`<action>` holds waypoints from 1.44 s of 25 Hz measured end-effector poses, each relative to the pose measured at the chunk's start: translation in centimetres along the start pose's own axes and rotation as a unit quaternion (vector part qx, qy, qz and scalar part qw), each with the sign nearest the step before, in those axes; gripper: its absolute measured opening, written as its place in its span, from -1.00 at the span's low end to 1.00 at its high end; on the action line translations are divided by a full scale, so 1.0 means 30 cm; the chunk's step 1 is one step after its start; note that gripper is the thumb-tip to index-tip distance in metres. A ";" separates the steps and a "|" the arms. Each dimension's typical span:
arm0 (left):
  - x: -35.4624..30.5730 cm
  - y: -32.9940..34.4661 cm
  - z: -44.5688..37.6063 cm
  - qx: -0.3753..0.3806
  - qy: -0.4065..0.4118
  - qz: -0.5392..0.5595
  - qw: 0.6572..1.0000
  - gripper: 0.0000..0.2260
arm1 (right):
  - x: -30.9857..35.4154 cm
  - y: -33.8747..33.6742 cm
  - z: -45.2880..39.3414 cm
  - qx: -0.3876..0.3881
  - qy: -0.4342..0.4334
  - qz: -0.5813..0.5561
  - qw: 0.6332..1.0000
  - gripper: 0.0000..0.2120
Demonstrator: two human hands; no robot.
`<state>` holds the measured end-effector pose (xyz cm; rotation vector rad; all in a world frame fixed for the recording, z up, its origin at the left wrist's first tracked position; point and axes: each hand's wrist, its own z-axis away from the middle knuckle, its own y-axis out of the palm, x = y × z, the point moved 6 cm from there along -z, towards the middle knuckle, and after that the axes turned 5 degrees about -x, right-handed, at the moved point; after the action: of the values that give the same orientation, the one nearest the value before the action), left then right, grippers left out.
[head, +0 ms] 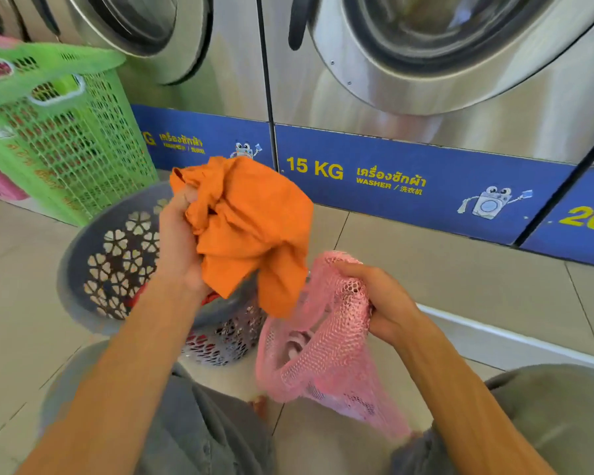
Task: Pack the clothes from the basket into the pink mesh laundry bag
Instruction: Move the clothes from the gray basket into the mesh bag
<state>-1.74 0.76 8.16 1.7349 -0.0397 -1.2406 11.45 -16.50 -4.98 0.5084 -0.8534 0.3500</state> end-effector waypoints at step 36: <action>0.603 -0.309 0.176 -0.325 -0.168 -0.073 0.928 -0.25 | -0.008 -0.044 -0.027 -0.045 0.031 -0.108 0.993 -0.55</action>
<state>-1.31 -7.17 -11.28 0.9567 0.2779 -1.4430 12.45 -17.16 -5.98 0.4984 -0.7417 0.1281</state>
